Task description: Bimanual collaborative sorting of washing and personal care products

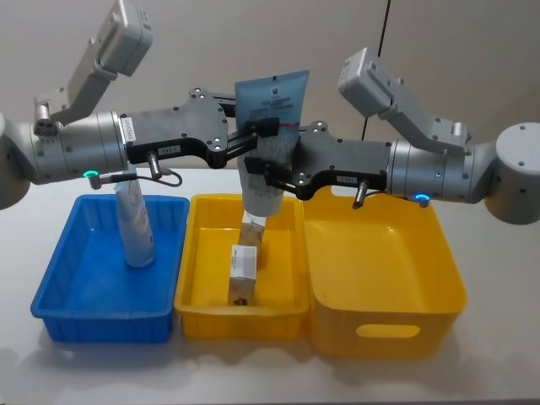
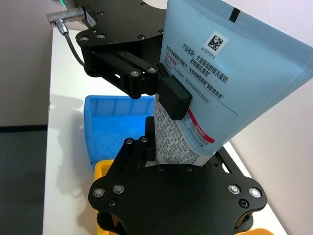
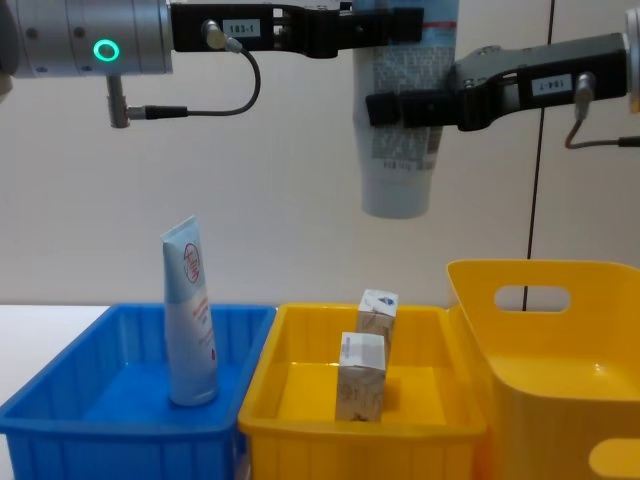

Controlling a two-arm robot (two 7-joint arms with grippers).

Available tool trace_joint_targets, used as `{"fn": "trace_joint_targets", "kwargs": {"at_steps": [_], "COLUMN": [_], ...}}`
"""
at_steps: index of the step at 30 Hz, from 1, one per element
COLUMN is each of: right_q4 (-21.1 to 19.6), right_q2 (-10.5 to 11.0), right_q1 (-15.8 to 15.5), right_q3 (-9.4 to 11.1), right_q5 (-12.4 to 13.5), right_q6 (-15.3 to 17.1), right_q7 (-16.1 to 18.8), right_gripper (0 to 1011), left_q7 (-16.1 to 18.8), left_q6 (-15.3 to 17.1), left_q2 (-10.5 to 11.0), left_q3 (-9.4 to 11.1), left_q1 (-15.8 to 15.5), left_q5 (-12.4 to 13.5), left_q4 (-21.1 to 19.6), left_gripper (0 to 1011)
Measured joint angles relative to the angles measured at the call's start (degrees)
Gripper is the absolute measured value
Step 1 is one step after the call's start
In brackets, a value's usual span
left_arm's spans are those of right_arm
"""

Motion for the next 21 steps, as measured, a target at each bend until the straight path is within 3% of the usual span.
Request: {"fn": "trace_joint_targets", "kwargs": {"at_steps": [15, 21], "right_q4": [-0.1, -0.1], "right_q2": [0.0, 0.0], "right_q1": [0.0, 0.0], "right_q3": [0.0, -0.1], "right_q5": [0.0, 0.0], "right_q6": [0.1, 0.1], "right_q7": [0.1, 0.2], "right_gripper": [297, 270], "left_q7": [0.0, 0.1], "left_q6": [0.0, 0.0], "left_q2": [0.0, 0.0], "left_q3": [0.0, 0.0], "left_q1": [0.0, 0.0], "left_q5": [0.0, 0.0], "left_q4": [0.0, 0.0], "left_gripper": [211, 335]}}
